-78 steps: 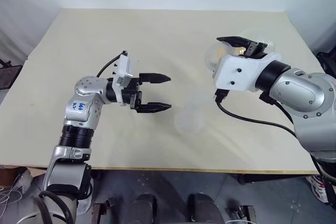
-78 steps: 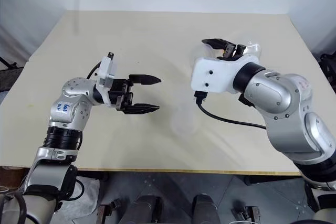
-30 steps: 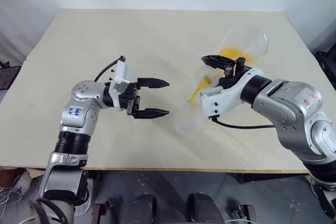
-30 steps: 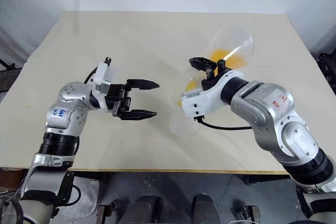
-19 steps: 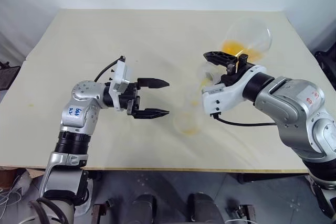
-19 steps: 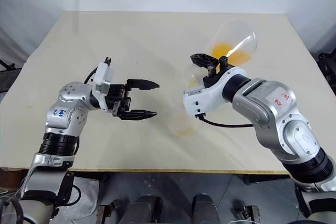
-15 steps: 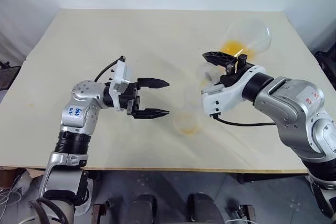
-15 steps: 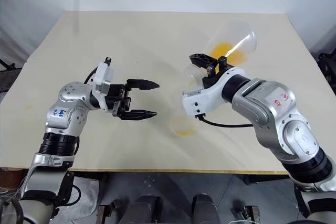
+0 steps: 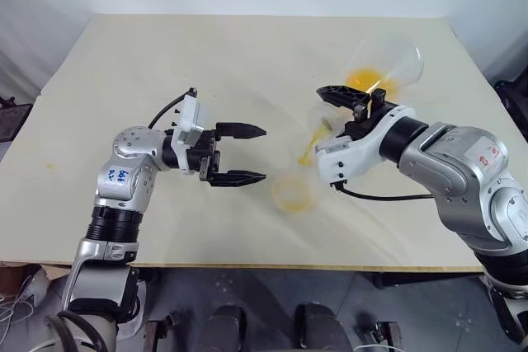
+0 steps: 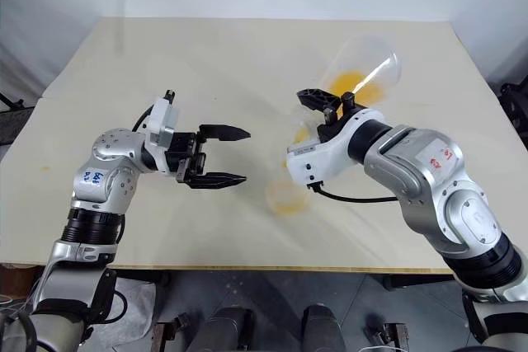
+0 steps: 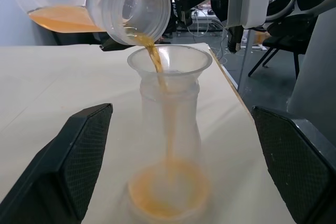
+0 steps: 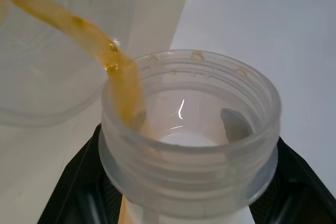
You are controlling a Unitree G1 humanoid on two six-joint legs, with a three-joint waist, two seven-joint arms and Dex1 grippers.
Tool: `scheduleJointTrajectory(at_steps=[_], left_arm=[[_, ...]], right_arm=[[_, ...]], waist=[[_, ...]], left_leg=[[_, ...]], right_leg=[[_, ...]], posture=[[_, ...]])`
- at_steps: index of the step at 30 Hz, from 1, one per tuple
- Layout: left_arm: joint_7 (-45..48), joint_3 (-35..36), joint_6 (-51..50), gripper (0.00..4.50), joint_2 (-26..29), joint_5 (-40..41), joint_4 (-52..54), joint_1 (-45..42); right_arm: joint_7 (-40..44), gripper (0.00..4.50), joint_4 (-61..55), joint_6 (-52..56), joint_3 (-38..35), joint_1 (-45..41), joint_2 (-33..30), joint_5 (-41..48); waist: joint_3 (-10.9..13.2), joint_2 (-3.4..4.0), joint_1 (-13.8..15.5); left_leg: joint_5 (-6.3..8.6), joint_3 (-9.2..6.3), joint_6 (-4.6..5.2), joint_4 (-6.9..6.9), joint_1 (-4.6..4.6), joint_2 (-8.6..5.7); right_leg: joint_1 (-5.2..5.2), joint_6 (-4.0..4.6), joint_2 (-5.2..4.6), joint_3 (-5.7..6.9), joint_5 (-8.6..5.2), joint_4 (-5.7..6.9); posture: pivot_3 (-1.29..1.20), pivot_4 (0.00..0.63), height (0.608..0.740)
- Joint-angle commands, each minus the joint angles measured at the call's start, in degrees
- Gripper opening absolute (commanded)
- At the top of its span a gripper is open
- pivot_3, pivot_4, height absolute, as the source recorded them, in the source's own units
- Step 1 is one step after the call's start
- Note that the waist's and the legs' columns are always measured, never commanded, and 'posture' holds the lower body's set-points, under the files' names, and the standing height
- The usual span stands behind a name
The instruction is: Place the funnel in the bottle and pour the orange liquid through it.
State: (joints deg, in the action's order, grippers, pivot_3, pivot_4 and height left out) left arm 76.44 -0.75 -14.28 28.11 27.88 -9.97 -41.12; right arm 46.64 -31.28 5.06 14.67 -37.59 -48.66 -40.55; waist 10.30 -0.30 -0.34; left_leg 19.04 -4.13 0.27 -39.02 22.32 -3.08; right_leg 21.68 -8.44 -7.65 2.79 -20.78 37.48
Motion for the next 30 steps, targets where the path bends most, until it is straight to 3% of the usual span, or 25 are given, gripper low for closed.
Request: scheduleJointTrajectory(at_steps=[1,30], left_arm=[[0.43,0.76,0.62,4.50,0.24,0.75,0.38,-1.12],[0.46,0.59,1.16,4.50,-0.02,0.57,-0.51,-1.68]], right_arm=[[-0.35,2.47,-1.85,-0.36,-3.60,-0.34,0.14,-0.83],[-0.46,2.47,-1.14,-4.37,-4.27,0.39,0.26,-2.11]], waist=[[0.00,0.00,0.00],[0.00,0.00,0.00]], left_leg=[[0.00,0.00,0.00,0.00,0.00,0.00],[0.00,0.00,0.00,0.00,0.00,0.00]], right_leg=[[0.00,0.00,0.00,0.00,0.00,0.00],[0.00,0.00,0.00,0.00,0.00,0.01]], posture=[[0.00,0.150,0.740],[0.00,0.150,0.740]])
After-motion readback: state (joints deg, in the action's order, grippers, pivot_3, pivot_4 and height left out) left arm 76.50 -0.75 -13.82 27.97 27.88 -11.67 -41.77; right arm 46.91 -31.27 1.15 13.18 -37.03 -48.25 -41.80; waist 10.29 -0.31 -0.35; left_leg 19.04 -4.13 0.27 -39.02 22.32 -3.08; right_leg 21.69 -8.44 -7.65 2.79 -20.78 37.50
